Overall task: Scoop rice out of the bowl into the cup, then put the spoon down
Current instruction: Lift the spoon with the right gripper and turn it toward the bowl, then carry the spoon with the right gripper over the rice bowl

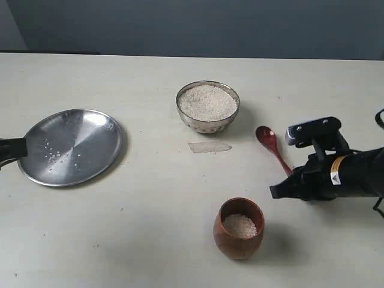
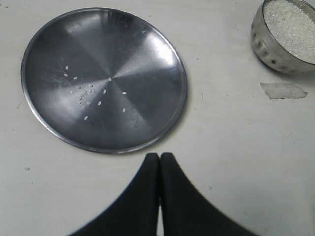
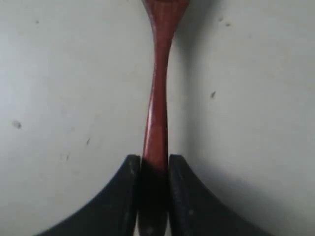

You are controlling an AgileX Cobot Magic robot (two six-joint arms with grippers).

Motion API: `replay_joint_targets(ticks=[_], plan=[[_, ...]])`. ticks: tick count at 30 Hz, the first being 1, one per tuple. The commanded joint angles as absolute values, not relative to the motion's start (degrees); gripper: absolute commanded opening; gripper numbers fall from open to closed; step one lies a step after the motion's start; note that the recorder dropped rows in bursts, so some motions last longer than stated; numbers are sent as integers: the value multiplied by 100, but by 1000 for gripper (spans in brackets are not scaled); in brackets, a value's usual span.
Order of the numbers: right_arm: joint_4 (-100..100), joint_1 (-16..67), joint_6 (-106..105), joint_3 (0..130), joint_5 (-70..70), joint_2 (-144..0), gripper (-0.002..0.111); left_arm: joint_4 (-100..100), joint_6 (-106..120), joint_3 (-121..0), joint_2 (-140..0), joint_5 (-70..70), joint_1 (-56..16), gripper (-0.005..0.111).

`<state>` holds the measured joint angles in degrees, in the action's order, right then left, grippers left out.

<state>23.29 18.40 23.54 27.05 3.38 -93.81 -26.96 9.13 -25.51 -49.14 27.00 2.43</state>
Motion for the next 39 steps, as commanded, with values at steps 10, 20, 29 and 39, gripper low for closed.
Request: replay_joint_targets(ticks=[10,20,29,39], plan=[[2034,1974,0,5478,-3654,-8357,-1,-2682,917,-2574,-4933,2696,209,0],[2990,2861,-707,7181,-5459,-9156,-1,-2682,917,-2574,-4933,2696,209,0],[4318,3527,-641,7638,-5891,-10012,-1,-2682,917,-2574,-4933,2696,209,0],[5715,3977,-397,7804,-6254,-10760,-1,-2682,917,-2574,-4933,2696,209,0]])
